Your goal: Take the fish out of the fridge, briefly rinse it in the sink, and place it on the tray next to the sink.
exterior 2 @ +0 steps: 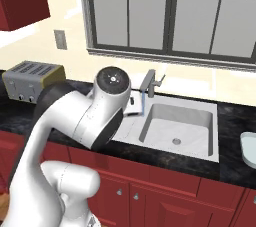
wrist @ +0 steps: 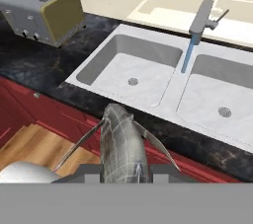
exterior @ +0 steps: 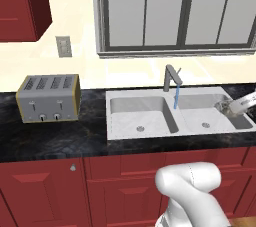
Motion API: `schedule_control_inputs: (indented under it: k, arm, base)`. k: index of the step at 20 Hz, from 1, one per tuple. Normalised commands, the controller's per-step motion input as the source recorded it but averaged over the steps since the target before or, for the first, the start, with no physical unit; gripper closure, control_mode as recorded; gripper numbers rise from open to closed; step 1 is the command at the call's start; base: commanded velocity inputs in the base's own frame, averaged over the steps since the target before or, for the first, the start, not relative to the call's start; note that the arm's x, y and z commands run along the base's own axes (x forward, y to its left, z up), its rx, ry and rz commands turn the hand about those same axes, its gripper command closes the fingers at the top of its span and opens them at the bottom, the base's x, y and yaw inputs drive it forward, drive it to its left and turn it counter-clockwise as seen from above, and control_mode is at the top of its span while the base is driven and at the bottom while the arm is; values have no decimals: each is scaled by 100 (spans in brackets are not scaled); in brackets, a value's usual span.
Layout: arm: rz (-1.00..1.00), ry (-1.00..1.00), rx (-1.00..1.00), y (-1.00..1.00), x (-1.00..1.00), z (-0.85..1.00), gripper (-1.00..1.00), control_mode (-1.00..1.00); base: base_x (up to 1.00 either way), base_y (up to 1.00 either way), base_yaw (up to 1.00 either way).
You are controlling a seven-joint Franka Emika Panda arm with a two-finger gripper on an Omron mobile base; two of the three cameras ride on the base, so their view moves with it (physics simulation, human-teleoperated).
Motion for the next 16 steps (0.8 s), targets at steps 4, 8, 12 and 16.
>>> schedule_control_inputs:
  k: [4, 8, 12, 16]
  arm:
    - [4, -8, 2, 0, 23, -21, 100, -100]
    - [5, -5, 3, -7, 52, -6, 100, -100]
    - [16, 0, 1, -18, 26, -25, 100, -100]
    - [18, -2, 0, -10, 26, -41, 100, -100]
  base:
    - [0, 0, 0]
    - [0, 0, 0]
    - [0, 0, 0]
    - [0, 0, 0]
